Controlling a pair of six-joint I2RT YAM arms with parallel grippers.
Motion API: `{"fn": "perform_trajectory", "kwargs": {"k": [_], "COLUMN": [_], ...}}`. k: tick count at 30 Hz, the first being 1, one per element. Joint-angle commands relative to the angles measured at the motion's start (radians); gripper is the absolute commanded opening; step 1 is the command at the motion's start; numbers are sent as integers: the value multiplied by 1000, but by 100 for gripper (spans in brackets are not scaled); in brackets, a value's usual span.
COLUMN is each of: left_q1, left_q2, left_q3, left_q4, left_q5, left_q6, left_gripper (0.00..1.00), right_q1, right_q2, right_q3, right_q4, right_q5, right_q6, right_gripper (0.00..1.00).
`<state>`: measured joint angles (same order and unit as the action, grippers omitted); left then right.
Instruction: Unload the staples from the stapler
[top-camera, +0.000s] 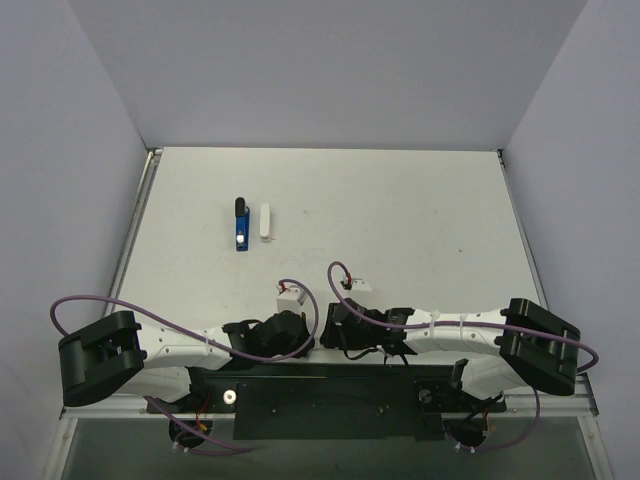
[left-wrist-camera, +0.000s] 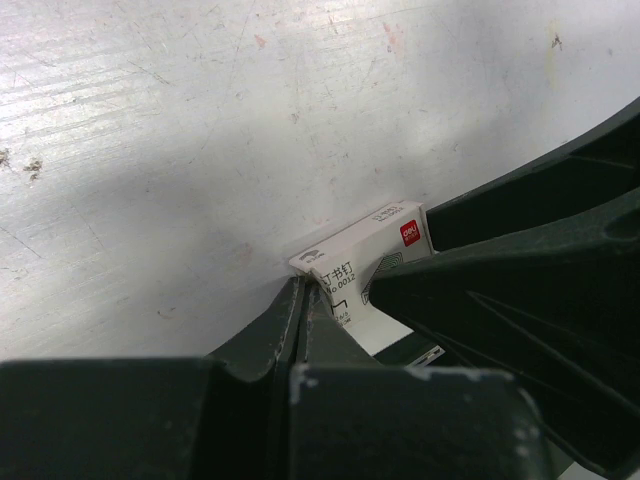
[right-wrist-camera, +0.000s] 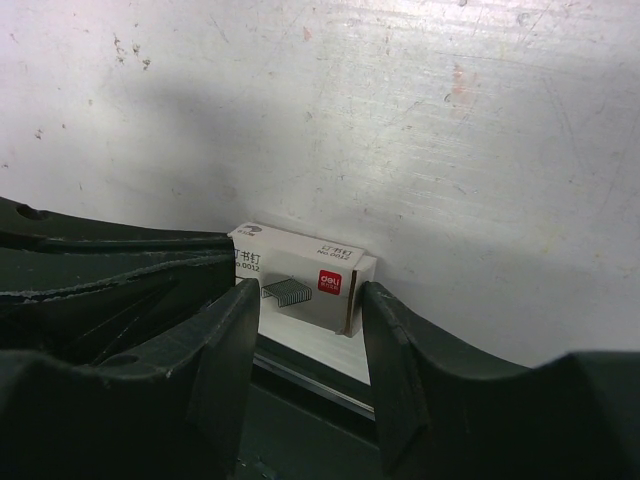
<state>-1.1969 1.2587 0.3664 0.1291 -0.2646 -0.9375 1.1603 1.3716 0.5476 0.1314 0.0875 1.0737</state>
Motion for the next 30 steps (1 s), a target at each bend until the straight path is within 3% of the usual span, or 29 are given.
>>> {"fn": "perform_trajectory", "kwargs": {"k": [1, 6, 17, 30], "left_q1": [-4, -4, -4, -4], "left_q2": [21, 16, -33, -154], "left_q3": [5, 6, 6, 66], "left_q4": [-17, -20, -48, -200], "left_q5": [4, 5, -4, -64], "left_q6": [0, 0, 11, 39], "left_gripper": [0, 0, 0, 3], "right_q1": [7, 7, 4, -56], "right_q2": [6, 6, -106, -215], "right_q3": [15, 21, 29, 72], "right_q4": [60, 56, -128, -298], "right_q5": [-20, -22, 135, 245], "right_q6": [8, 3, -44, -144], "right_gripper": [41, 41, 42, 67]}}
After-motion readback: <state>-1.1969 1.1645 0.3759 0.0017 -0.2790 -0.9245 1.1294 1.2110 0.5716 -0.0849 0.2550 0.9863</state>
